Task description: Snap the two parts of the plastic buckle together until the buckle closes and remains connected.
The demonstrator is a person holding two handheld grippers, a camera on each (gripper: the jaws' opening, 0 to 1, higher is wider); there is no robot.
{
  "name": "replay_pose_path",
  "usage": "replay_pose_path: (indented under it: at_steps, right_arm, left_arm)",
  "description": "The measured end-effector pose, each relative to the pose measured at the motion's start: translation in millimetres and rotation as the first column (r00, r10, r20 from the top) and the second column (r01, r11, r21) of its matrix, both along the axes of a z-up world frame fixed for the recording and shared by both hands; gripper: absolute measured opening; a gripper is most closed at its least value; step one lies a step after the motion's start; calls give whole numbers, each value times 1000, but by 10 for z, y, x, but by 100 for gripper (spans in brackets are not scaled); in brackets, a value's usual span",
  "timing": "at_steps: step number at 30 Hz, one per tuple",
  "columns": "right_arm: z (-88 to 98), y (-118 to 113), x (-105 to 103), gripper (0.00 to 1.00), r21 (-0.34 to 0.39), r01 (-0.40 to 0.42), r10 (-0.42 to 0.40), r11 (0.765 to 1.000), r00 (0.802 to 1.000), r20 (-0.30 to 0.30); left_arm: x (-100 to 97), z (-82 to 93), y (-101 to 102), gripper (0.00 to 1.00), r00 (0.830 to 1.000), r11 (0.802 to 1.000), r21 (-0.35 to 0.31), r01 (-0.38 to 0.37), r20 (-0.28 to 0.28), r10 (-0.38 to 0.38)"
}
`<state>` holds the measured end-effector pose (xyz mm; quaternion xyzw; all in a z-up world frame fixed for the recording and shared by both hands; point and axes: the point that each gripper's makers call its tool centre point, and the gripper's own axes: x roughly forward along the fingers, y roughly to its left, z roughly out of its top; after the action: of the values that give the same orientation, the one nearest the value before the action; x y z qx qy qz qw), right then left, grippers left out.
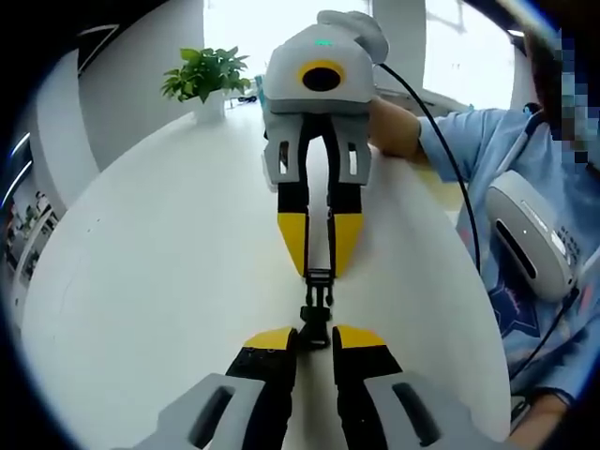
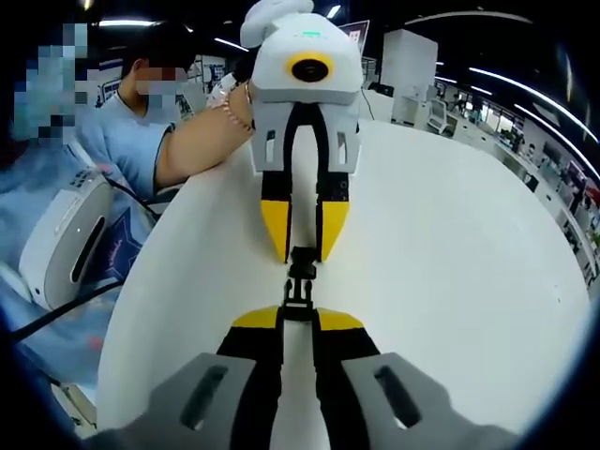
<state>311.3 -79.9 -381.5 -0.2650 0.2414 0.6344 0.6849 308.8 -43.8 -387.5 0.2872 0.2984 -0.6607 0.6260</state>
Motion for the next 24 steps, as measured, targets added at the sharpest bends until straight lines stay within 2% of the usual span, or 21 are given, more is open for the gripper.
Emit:
replay_pose_path:
  at_steps: [24]
  right_arm:
    - [-9, -1, 31, 11, 38, -15, 15, 999, 1000, -20]
  left_arm:
    - [-7, -6, 0, 14, 1000, 1000, -9, -3, -8, 2]
